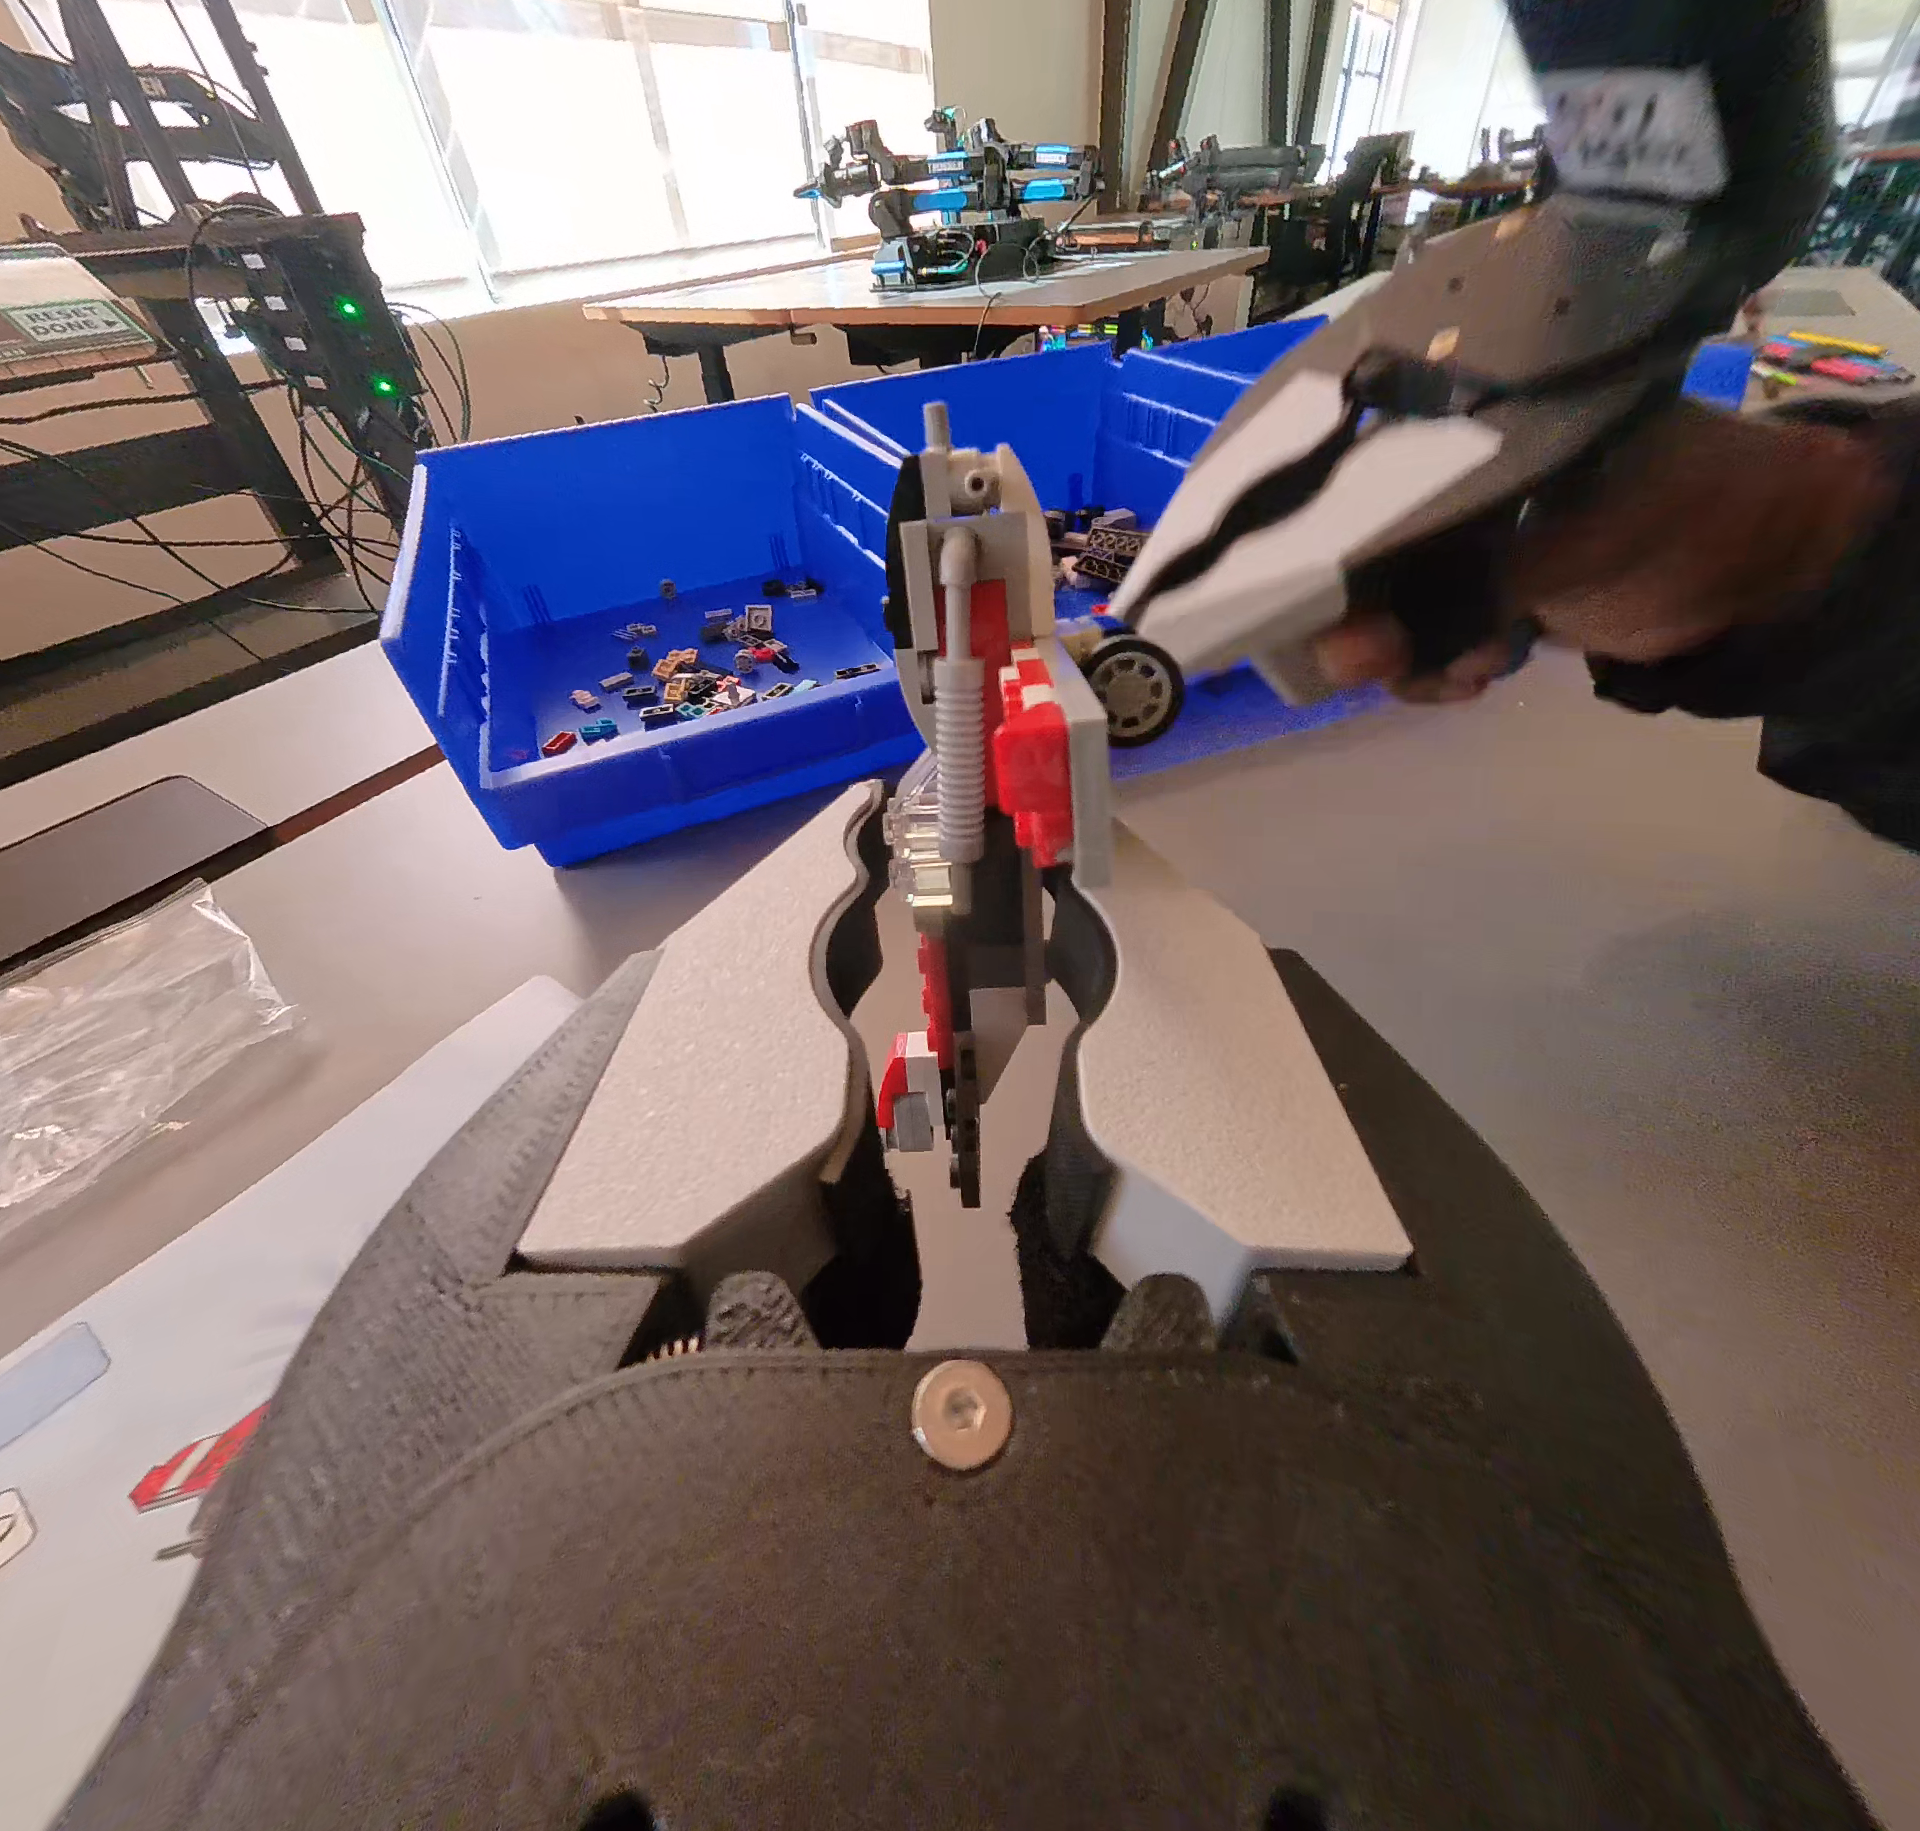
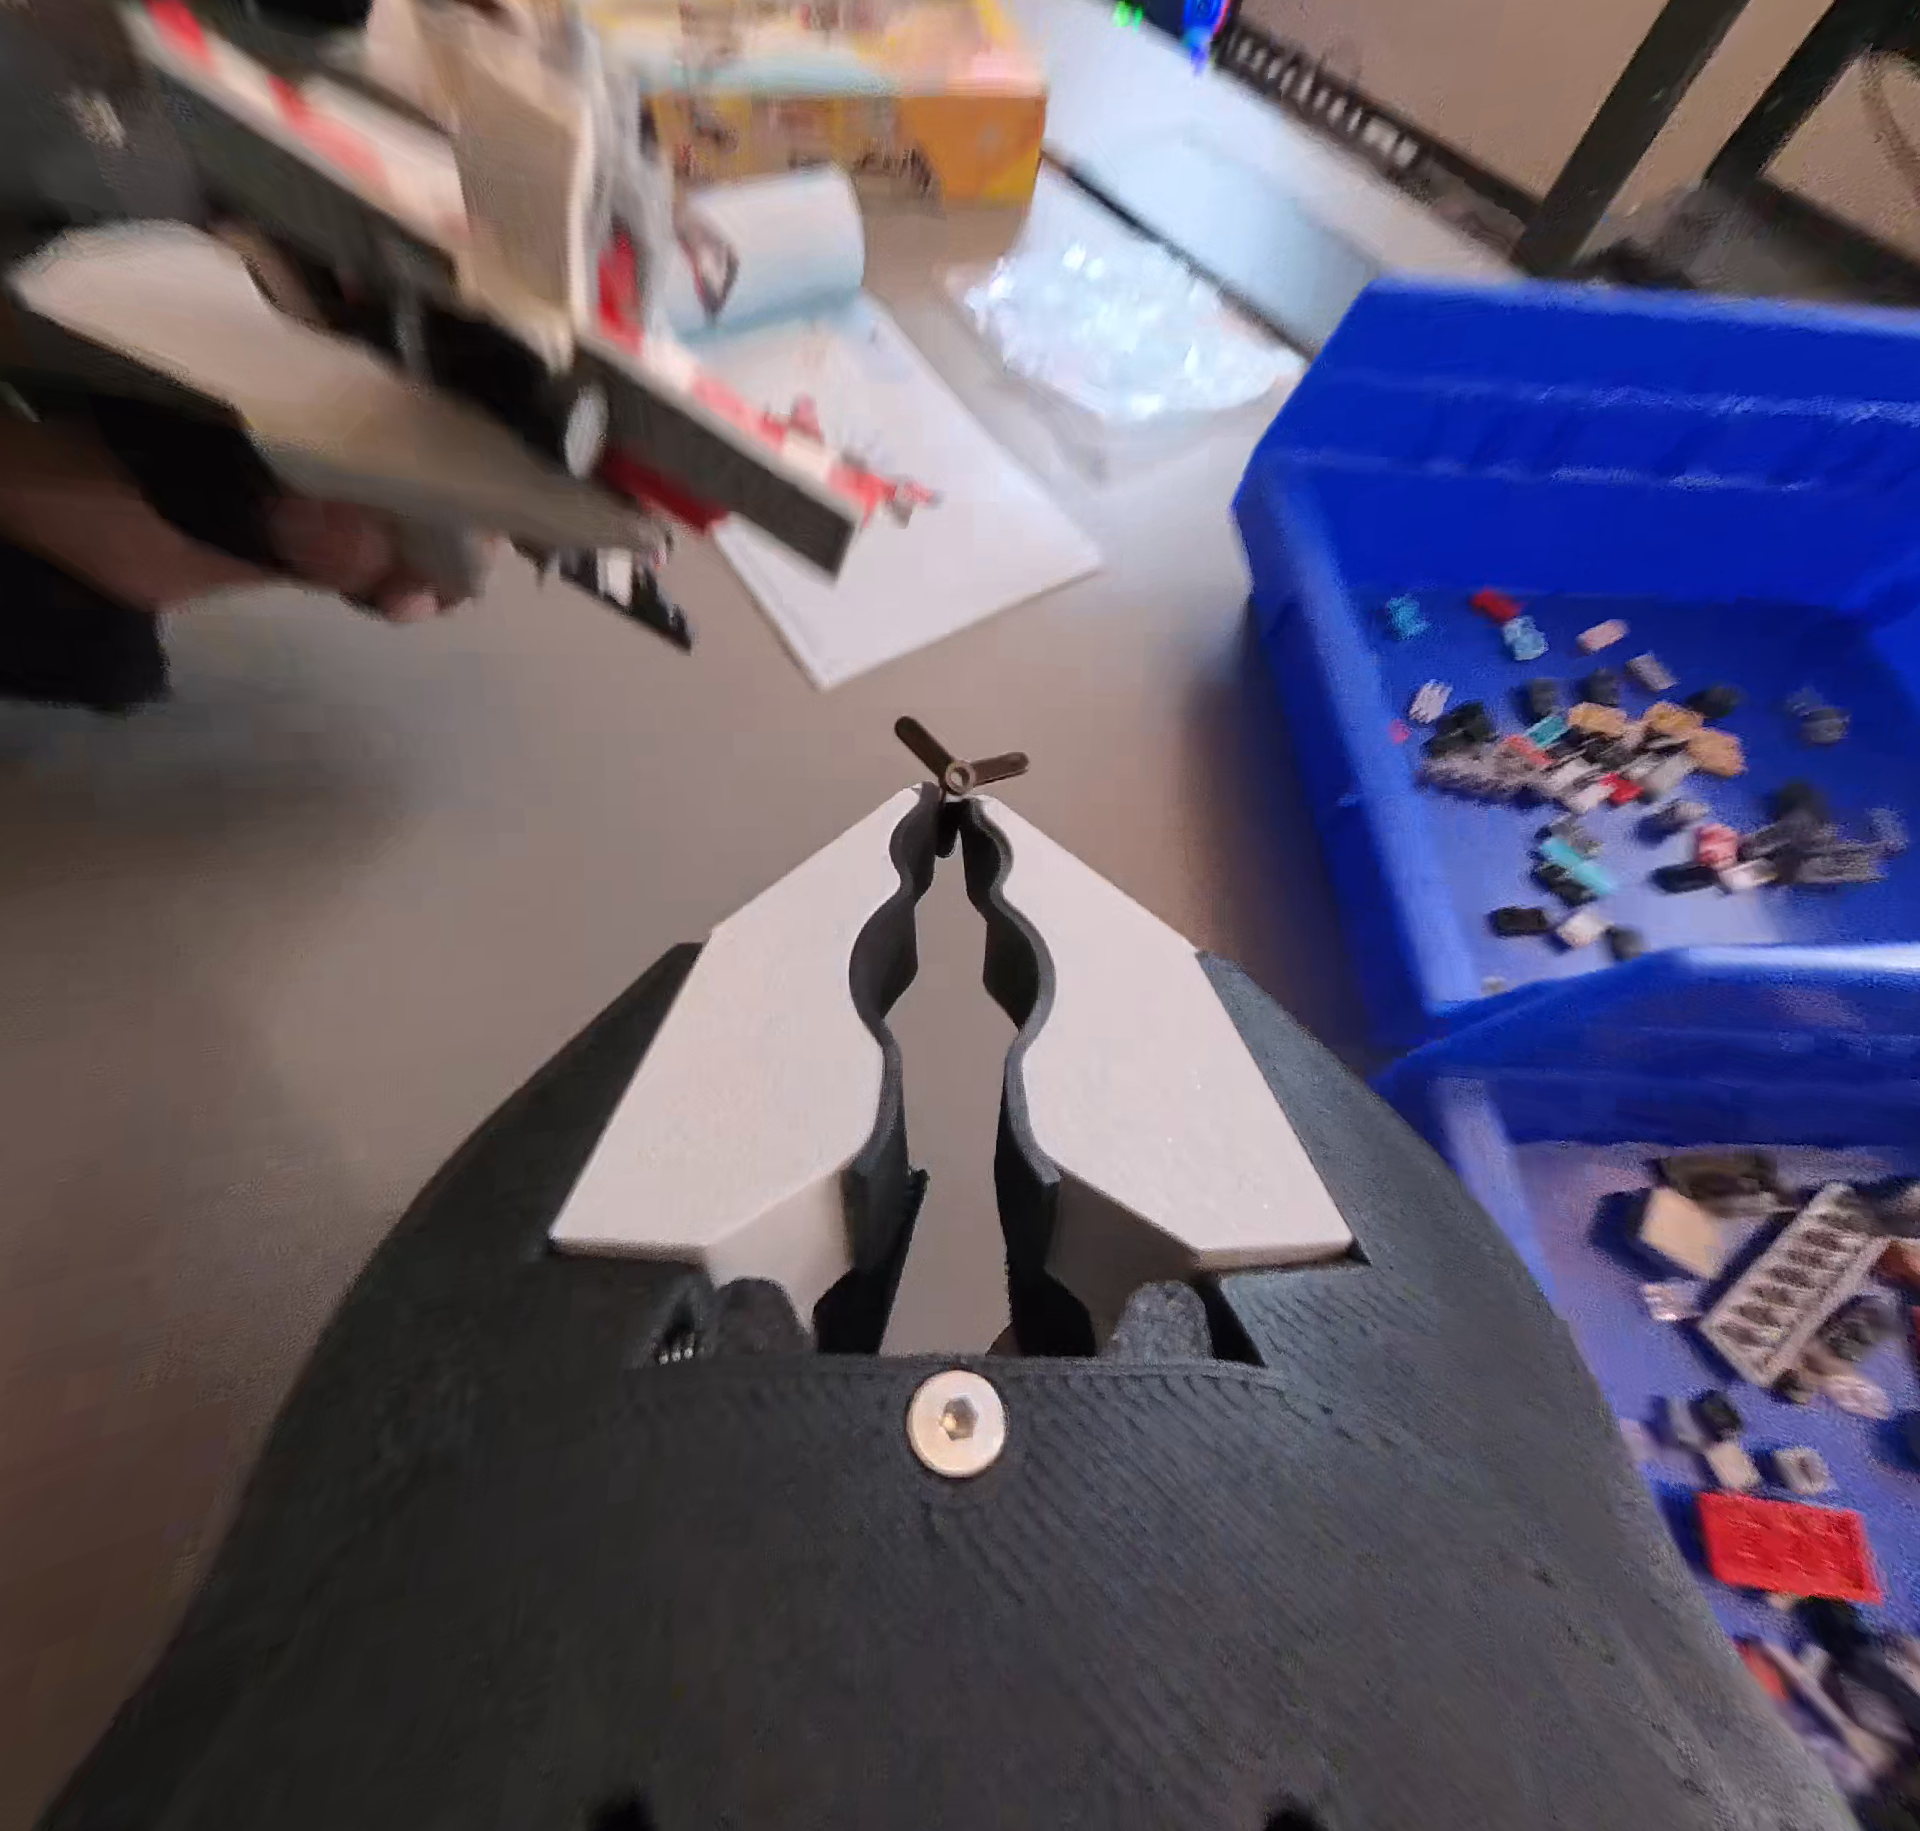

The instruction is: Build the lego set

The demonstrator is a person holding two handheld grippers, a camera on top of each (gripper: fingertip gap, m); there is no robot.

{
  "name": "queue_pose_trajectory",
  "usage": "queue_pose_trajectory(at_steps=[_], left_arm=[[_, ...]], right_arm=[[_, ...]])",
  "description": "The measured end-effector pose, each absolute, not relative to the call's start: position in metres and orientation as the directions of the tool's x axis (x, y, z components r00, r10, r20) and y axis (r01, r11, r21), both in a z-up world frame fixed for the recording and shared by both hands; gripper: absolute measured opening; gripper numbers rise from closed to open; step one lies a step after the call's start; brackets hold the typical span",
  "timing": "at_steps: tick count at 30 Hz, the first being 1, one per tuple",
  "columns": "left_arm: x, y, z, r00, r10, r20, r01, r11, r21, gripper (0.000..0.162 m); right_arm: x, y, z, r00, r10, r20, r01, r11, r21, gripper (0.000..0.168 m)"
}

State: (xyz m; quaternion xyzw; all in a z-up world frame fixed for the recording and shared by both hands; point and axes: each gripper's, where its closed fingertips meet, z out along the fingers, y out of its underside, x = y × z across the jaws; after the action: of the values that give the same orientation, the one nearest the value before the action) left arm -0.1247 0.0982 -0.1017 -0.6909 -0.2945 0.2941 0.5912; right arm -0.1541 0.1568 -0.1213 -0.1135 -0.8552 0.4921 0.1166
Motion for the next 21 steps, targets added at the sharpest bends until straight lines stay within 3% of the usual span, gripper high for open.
queue_pose_trajectory(at_steps=[4,8,21], left_arm=[[-0.124,0.104,-0.101,0.651,0.757,-0.056,0.051,-0.117,-0.992,0.026],[-0.122,0.109,-0.1,0.655,0.752,-0.074,0.04,-0.132,-0.99,0.026],[-0.12,0.097,-0.08,0.64,0.767,-0.031,0.029,-0.064,-0.998,0.026]], right_arm=[[-0.157,0.156,-0.065,-0.948,0.28,0.149,-0.017,0.424,-0.905,0.001],[-0.134,0.127,-0.034,-0.963,0.137,0.232,-0.155,0.422,-0.893,0.002],[-0.108,0.082,-0.01,-0.845,-0.095,0.526,-0.513,0.423,-0.747,0.002]])
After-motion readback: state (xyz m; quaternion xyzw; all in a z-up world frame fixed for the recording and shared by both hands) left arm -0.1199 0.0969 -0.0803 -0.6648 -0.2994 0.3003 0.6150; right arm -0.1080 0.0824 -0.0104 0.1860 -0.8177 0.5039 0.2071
